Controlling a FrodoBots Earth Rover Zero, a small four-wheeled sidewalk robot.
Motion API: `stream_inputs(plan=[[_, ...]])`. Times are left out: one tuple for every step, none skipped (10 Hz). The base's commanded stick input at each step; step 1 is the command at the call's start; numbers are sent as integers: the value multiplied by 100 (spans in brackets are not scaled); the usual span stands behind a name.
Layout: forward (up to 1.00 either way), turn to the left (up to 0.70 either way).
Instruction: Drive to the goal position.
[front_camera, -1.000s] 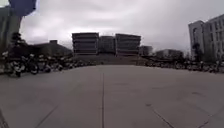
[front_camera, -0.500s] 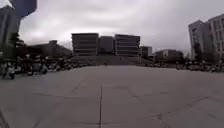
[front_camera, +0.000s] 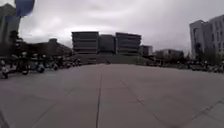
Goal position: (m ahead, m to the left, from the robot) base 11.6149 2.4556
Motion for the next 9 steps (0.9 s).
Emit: stream_inputs(plan=[[70, 0], [70, 0], [70, 2], [70, 8], [70, 14], [70, 12], [70, 0], [70, 0], [70, 0]])
